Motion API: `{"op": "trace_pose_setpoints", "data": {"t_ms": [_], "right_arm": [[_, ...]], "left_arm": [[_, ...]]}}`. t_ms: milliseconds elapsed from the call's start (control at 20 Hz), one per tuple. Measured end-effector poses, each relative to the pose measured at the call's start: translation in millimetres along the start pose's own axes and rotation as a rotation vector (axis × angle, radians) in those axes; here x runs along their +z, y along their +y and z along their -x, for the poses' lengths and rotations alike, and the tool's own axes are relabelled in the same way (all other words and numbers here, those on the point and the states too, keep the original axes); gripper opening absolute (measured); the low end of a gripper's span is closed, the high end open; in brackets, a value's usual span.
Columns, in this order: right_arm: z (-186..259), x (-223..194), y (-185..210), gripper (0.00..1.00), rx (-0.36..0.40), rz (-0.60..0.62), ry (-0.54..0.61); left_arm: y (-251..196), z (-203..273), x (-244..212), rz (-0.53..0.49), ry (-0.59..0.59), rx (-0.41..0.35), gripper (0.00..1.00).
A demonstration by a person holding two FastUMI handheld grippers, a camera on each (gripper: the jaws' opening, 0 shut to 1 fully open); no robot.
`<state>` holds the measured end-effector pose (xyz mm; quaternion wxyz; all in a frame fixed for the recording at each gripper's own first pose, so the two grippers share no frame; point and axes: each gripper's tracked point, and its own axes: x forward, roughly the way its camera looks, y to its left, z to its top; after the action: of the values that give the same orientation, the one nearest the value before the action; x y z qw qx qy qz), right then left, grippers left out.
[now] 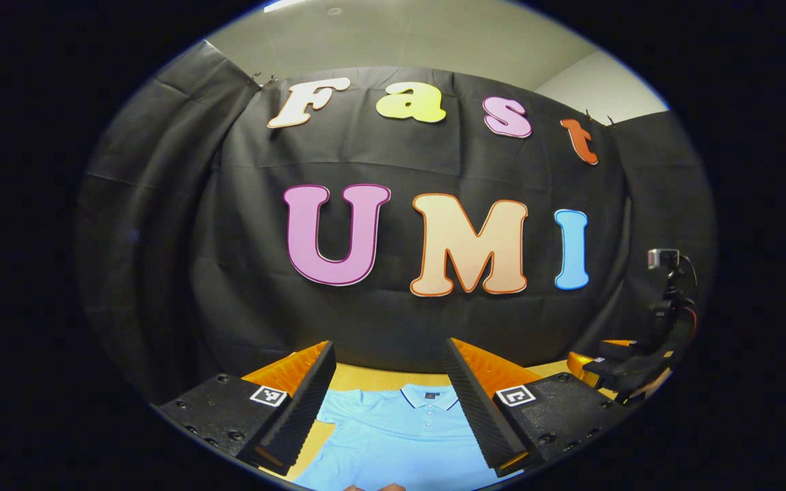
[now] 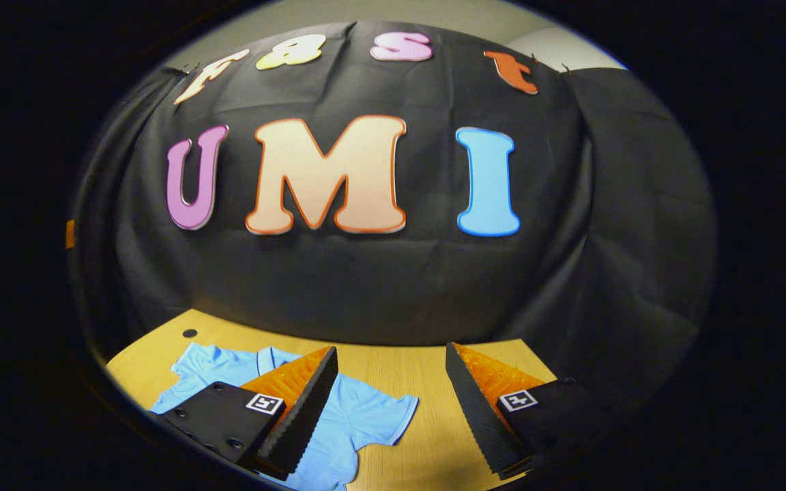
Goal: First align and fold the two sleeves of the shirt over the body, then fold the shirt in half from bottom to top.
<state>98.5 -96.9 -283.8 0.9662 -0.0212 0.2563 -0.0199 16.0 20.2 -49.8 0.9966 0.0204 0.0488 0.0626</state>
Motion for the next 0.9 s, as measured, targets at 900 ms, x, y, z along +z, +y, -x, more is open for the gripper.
{"op": "trace_pose_setpoints", "data": {"t_ms": [900], "right_arm": [[-94.6, -214.6, -3.1, 0.99, -0.114, -0.043, 0.432]], "left_arm": [[83.5, 8.6, -22.8, -0.053, 0.077, 0.15, 0.95]]}}
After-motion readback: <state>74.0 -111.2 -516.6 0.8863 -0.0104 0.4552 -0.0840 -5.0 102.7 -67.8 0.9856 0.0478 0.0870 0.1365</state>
